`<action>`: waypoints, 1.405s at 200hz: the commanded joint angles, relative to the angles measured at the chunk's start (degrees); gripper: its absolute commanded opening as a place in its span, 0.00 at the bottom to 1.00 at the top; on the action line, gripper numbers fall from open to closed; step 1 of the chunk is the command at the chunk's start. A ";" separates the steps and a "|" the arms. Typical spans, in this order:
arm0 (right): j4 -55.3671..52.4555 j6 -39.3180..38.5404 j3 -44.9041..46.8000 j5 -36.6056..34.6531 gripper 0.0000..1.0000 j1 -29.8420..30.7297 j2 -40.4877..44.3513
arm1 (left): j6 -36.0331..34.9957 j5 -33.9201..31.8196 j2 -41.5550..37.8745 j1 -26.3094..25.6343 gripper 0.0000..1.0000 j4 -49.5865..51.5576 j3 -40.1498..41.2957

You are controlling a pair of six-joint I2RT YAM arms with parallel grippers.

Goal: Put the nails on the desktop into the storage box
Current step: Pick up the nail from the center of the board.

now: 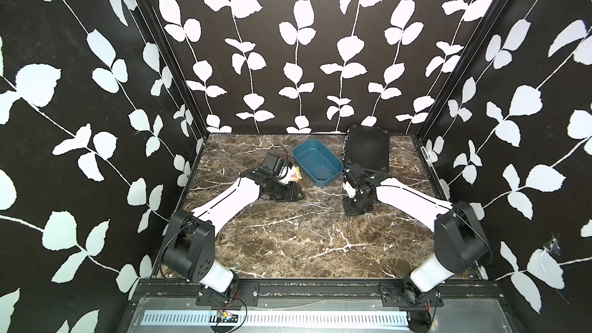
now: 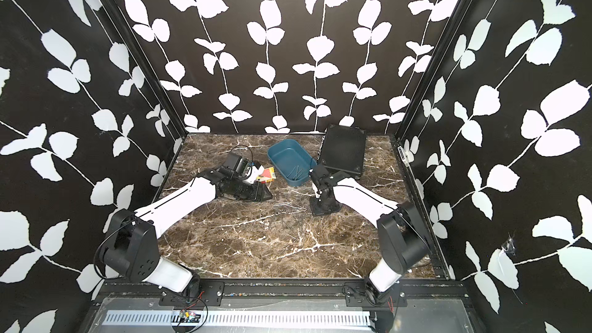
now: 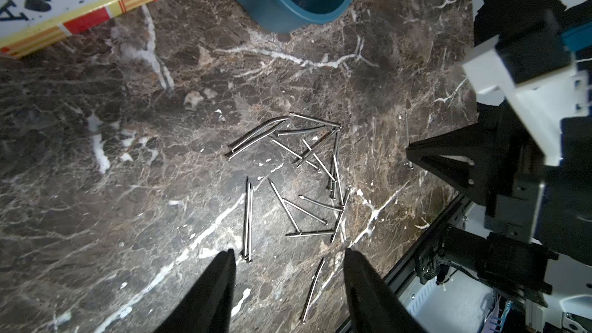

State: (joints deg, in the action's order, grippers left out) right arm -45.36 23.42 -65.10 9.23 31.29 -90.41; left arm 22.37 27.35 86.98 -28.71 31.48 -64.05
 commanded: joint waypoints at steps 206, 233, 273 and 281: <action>35.10 25.18 -6.13 32.16 0.00 -3.79 7.98 | 32.27 30.77 9.95 2.68 0.55 -48.46 -9.14; 34.38 24.92 -6.92 31.70 0.00 -3.32 7.42 | 31.86 32.11 10.57 2.65 0.54 -48.28 -9.77; 34.35 25.19 -7.47 31.01 0.00 -2.59 6.50 | 31.18 34.32 10.80 2.68 0.52 -48.18 -9.93; 34.26 25.18 -7.71 31.02 0.00 -2.46 6.18 | 31.16 34.78 10.83 2.65 0.51 -48.24 -9.87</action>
State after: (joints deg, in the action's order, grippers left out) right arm -12.47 48.47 -69.49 40.73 28.01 -83.42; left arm 54.19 59.27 98.37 -25.85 -14.96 -72.25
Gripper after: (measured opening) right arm 0.040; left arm 0.519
